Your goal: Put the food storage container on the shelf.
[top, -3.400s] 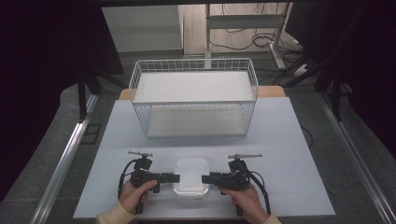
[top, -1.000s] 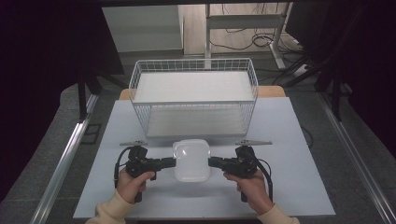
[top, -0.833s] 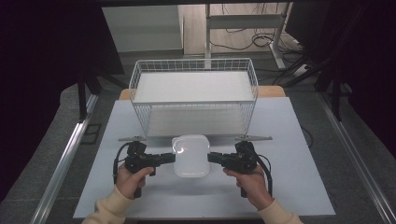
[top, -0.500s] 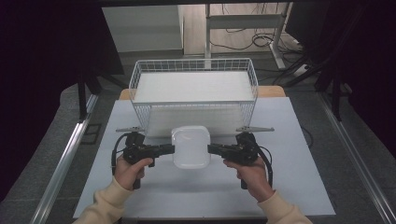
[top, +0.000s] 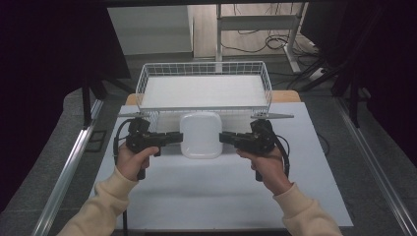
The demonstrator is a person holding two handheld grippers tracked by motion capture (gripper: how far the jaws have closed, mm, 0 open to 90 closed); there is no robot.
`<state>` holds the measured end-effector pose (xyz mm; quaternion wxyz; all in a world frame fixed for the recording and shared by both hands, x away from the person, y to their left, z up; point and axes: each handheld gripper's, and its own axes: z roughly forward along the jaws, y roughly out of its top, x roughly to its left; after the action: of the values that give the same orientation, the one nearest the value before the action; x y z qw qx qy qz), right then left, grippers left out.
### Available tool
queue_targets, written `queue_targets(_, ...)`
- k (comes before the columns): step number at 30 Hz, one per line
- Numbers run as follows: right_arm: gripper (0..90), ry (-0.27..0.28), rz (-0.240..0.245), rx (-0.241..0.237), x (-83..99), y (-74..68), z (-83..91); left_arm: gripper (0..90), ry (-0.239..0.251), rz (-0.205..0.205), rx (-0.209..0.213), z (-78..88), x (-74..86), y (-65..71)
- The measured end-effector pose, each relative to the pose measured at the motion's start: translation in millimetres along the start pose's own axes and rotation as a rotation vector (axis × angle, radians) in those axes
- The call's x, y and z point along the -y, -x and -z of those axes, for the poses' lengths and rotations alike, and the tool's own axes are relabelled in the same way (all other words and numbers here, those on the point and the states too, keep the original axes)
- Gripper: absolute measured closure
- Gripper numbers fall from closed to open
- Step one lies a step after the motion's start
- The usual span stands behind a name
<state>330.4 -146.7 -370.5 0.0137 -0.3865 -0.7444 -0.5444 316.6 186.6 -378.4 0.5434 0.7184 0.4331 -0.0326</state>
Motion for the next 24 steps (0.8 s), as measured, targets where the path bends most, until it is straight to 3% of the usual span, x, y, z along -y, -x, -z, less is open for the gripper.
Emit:
queue_targets(13, 79.7, 0.044, 0.02, -0.014, -45.3, 4.9, 6.1, 79.5, 0.02, -0.05, -0.011, 4.9, -47.2, 7.0)
queue_targets(24, 79.6, 0.052, 0.042, -0.008, -73.0, 6.9, 7.5, 79.5, 0.035, -0.064, -0.014, 6.3, -74.0, 7.0)
